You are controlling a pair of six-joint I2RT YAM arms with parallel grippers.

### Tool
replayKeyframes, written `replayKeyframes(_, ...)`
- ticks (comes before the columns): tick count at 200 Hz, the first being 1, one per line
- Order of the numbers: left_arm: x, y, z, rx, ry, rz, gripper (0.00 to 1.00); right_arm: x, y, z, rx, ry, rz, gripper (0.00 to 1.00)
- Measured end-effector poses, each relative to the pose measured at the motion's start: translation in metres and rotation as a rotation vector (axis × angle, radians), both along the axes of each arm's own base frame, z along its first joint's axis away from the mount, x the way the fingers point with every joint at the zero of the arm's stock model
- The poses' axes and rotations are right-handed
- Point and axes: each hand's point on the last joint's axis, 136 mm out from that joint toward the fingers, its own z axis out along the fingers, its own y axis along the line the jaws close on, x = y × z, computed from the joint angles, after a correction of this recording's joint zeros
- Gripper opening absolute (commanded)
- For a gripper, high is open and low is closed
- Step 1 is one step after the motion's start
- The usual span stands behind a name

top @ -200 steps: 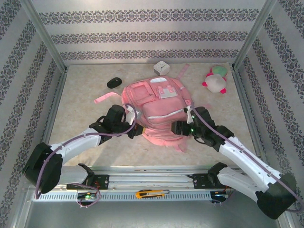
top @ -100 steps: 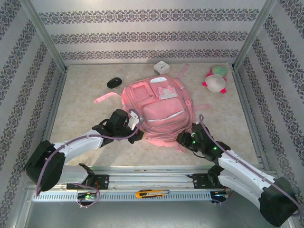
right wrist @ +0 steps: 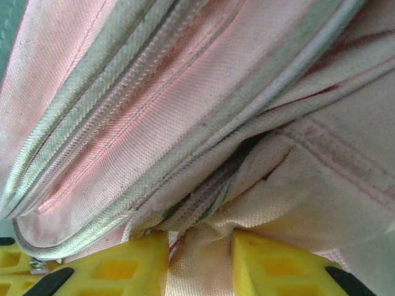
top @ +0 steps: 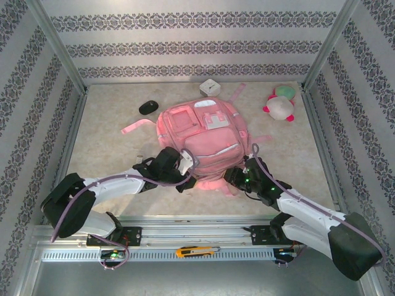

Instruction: Pack the student bag

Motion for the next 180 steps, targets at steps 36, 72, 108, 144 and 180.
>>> replayKeyframes(36,0.002,-0.013,0.005,-0.002,-0.009,-0.004,0.00,0.004,0.009,0.003,0.005,0.001,0.020,0.44)
replayKeyframes(72,0.005,-0.012,0.005,0.008,-0.024,0.012,0.00,0.000,0.008,0.028,0.066,-0.036,0.029,0.56)
replayKeyframes(108,0.007,-0.013,0.011,-0.001,-0.047,0.018,0.00,0.007,-0.007,0.071,0.217,-0.092,-0.050,0.57)
replayKeyframes(144,0.006,-0.013,0.012,0.001,-0.051,0.019,0.00,0.017,-0.019,0.073,0.307,-0.020,-0.132,0.55)
replayKeyframes(180,0.006,-0.013,0.013,-0.003,-0.055,0.018,0.00,0.019,-0.017,0.063,0.340,0.056,-0.153,0.58)
